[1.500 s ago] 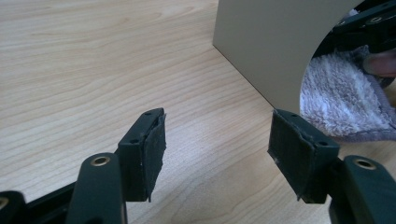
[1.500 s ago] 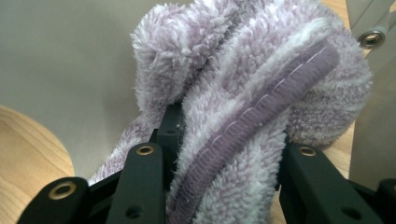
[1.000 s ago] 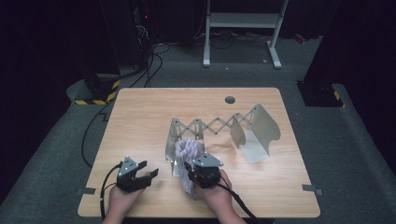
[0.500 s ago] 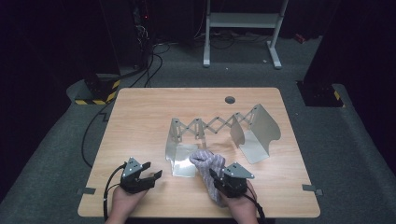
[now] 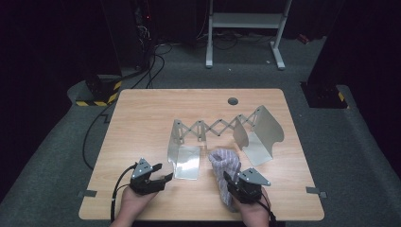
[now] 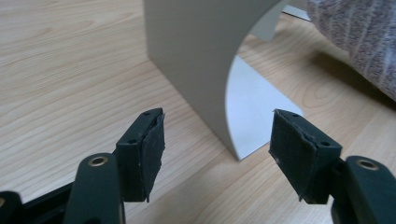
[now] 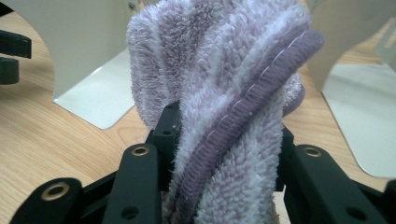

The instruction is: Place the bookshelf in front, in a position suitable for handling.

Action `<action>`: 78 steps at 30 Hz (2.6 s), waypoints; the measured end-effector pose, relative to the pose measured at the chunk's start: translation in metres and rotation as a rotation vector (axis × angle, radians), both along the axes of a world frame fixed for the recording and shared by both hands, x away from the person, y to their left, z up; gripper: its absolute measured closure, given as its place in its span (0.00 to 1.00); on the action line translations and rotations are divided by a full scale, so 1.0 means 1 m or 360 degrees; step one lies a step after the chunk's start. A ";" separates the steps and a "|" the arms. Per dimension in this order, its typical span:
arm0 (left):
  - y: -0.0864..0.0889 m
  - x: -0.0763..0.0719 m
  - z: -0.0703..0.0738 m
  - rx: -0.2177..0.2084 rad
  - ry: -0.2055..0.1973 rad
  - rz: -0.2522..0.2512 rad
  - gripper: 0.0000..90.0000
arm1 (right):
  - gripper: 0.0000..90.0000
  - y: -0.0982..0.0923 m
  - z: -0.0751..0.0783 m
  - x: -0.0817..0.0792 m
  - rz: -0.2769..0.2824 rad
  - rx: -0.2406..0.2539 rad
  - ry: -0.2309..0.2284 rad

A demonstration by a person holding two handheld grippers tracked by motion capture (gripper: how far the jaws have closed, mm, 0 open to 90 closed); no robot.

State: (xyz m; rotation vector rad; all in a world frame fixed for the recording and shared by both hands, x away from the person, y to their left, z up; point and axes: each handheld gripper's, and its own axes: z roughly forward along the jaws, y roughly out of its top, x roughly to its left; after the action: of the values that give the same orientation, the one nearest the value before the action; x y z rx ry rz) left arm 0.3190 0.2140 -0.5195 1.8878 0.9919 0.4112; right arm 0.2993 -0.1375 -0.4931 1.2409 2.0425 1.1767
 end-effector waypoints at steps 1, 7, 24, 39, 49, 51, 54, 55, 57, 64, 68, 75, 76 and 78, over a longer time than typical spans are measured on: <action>0.000 0.000 0.000 0.0000 0.0000 0.0000 0.39 | 0.66 0.000 0.000 0.000 0.0000 0.0000 0.0000; -0.009 0.003 0.000 0.0028 -0.0011 -0.0020 0.40 | 0.65 -0.006 -0.008 0.001 -0.0060 -0.0067 0.0029; -0.025 0.008 0.000 0.0097 -0.0060 0.0001 0.50 | 0.43 -0.016 0.000 -0.006 -0.0002 0.0054 0.0013; -0.030 0.012 -0.002 0.0116 -0.0053 0.0022 0.58 | 0.59 -0.041 0.011 -0.010 -0.0125 0.0091 -0.0052; -0.028 0.010 -0.001 0.0129 -0.0067 0.0044 0.62 | 0.77 -0.025 -0.021 0.005 -0.0052 0.0008 0.0124; -0.027 0.010 -0.002 0.0128 -0.0069 0.0058 0.63 | 0.77 -0.017 -0.024 0.007 -0.0002 0.0012 0.0139; -0.026 0.010 -0.001 0.0121 -0.0070 0.0066 0.64 | 0.65 -0.016 -0.016 0.004 0.0005 0.0048 0.0102; -0.026 0.009 -0.001 0.0122 -0.0073 0.0067 0.64 | 0.65 -0.016 -0.016 0.004 0.0005 0.0048 0.0102; -0.026 0.009 -0.001 0.0121 -0.0079 0.0071 0.65 | 0.61 -0.023 -0.008 0.001 -0.0028 0.0069 0.0051; -0.031 0.010 0.001 0.0103 -0.0097 0.0089 0.70 | 0.62 -0.073 0.002 0.012 -0.0288 0.0032 -0.0040; -0.033 0.011 0.000 0.0112 -0.0106 0.0124 0.73 | 0.63 -0.095 0.006 0.033 -0.0421 0.0000 -0.0096; -0.035 0.013 0.001 0.0122 -0.0127 0.0190 0.78 | 0.64 -0.118 0.001 0.075 -0.0571 -0.0012 -0.0075; -0.034 0.013 0.001 0.0139 -0.0135 0.0216 0.81 | 0.66 -0.120 0.001 0.088 -0.0580 -0.0001 -0.0066; -0.033 0.013 0.001 0.0134 -0.0136 0.0219 0.82 | 0.71 -0.119 0.003 0.098 -0.0568 0.0000 -0.0064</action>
State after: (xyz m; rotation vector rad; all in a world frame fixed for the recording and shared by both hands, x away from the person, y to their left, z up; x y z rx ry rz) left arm 0.3320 0.1807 -0.5181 1.8665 1.0650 0.6180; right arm 0.3968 -0.2566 -0.4905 1.4927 1.6998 1.0210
